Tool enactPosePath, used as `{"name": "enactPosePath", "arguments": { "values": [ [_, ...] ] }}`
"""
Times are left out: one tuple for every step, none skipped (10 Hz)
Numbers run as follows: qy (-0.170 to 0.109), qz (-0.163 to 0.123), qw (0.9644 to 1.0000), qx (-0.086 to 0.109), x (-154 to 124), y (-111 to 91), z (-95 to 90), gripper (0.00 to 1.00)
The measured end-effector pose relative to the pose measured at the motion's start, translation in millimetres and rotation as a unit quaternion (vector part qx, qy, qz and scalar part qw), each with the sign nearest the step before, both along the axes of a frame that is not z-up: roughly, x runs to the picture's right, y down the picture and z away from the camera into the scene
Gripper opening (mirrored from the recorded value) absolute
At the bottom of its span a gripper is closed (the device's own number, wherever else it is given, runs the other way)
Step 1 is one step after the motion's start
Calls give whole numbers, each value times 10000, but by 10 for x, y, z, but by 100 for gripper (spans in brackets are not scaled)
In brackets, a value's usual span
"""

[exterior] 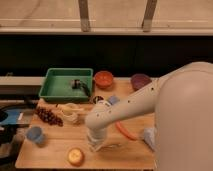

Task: Place fork in purple bowl

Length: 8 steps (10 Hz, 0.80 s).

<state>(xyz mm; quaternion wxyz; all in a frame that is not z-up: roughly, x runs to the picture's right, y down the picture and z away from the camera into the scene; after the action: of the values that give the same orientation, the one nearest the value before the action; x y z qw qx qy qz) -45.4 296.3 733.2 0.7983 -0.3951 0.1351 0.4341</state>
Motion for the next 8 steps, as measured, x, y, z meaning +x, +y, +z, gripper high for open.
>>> {"name": "enactPosePath", "arguments": {
  "values": [
    [-23,-13,10000,34,-15,-10,-30,49],
    [-44,-21,10000,47,-34,-9,-53,56],
    [-68,-41,10000,56,-58,-3,-69,60],
    [-106,-68,9999,57,-94,10,-85,61],
    [-149,-90,9998,50,-130,30,-100,61],
    [-165,-97,9998,38,-141,46,-108,61],
    [-200,-110,9997,29,-161,64,-120,61],
    [-234,-122,9996,18,-186,79,-128,61]
  ]
}}
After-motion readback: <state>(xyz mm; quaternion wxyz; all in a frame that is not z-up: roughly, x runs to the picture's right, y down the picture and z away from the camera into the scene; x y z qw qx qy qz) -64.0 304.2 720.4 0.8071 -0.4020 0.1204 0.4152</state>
